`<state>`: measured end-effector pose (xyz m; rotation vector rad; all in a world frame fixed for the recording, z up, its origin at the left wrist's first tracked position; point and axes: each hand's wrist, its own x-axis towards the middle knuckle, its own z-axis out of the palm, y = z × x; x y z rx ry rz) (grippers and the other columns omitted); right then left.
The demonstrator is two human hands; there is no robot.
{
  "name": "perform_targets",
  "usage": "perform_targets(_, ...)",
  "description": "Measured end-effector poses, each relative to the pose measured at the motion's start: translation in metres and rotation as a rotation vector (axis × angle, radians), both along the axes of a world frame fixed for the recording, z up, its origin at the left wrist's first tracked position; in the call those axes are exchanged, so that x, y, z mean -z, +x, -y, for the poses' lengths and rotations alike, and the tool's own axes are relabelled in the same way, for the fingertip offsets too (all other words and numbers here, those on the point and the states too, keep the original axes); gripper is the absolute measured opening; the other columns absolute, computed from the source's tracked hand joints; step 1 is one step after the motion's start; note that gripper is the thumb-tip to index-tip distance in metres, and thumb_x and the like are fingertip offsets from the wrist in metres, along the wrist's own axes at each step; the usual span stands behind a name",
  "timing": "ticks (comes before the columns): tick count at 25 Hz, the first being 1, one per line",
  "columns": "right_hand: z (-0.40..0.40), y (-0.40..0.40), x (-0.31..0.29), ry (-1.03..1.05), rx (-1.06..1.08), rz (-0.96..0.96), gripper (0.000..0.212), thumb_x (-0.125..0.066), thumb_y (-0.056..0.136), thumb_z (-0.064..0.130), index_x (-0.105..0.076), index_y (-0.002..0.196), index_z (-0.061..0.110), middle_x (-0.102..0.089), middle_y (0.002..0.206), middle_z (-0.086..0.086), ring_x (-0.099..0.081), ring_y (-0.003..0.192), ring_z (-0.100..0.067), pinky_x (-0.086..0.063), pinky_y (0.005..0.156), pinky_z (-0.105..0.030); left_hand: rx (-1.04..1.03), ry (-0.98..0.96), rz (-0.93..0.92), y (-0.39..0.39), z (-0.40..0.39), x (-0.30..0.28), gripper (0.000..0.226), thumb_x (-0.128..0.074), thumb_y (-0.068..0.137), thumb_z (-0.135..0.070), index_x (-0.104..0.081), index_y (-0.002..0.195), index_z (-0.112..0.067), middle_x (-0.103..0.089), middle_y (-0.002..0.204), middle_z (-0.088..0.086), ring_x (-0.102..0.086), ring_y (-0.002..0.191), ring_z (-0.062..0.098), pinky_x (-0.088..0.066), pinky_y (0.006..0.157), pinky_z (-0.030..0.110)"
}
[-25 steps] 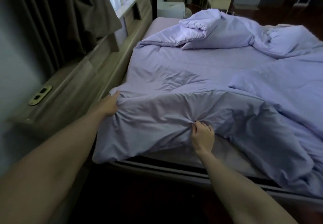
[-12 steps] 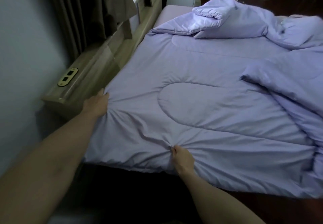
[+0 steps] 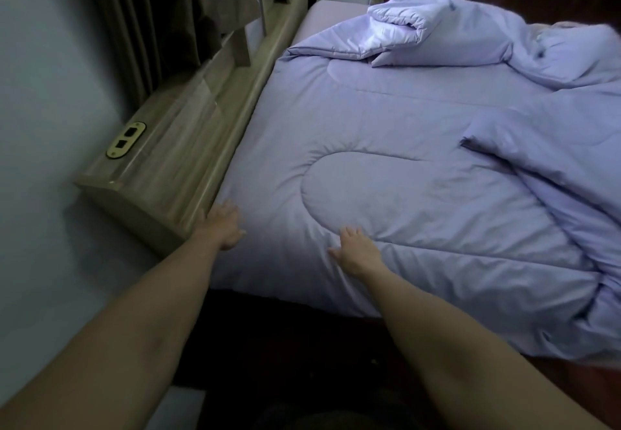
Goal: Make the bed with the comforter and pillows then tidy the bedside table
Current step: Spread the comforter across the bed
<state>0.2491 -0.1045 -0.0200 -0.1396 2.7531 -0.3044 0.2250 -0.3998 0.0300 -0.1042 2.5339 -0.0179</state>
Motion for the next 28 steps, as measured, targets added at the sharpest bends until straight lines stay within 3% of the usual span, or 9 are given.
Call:
perform_targets(6, -0.041, -0.03, -0.036, 0.083, 0.021, -0.008, 0.073, -0.039, 0.098, 0.051, -0.016, 0.153, 0.008, -0.017, 0.16, -0.01, -0.01, 0.149, -0.032, -0.021, 0.117, -0.044, 0.168, 0.022, 0.009, -0.011, -0.075, -0.012, 0.071, -0.027, 0.099, -0.054, 0.001, 0.154, -0.018, 0.008, 0.162, 0.006, 0.004, 0.15, 0.025, -0.004, 0.121, 0.048)
perform_targets(10, -0.102, -0.037, -0.055, 0.139, 0.09, -0.046, 0.074, -0.037, 0.098, 0.054, -0.015, 0.153, 0.009, -0.015, 0.161, -0.008, -0.008, 0.149, -0.031, -0.021, 0.118, -0.045, 0.305, 0.038, -0.053, -0.028, -0.142, -0.027, 0.069, -0.024, 0.1, -0.053, 0.0, 0.154, -0.017, 0.007, 0.162, 0.005, 0.005, 0.15, 0.024, -0.003, 0.119, 0.048)
perform_targets(19, -0.336, 0.019, -0.085, 0.143, 0.411, -0.084, 0.071, -0.04, 0.097, 0.053, -0.022, 0.151, 0.011, -0.019, 0.16, -0.007, -0.01, 0.149, -0.032, -0.018, 0.116, -0.046, 0.61, 0.049, -0.113, -0.043, -0.368, -0.044, 0.069, -0.022, 0.1, -0.054, -0.001, 0.155, -0.018, 0.007, 0.162, 0.004, 0.006, 0.15, 0.023, -0.003, 0.121, 0.048)
perform_targets(28, -0.571, 0.114, -0.095, 0.14, 0.589, -0.002, 0.073, -0.038, 0.099, 0.051, -0.013, 0.154, 0.011, -0.011, 0.162, -0.009, -0.01, 0.149, -0.032, -0.02, 0.118, -0.046, 0.839, 0.149, -0.145, -0.008, -0.633, -0.047, 0.07, -0.025, 0.099, -0.055, -0.002, 0.155, -0.019, 0.006, 0.162, 0.004, 0.006, 0.15, 0.022, -0.003, 0.121, 0.047)
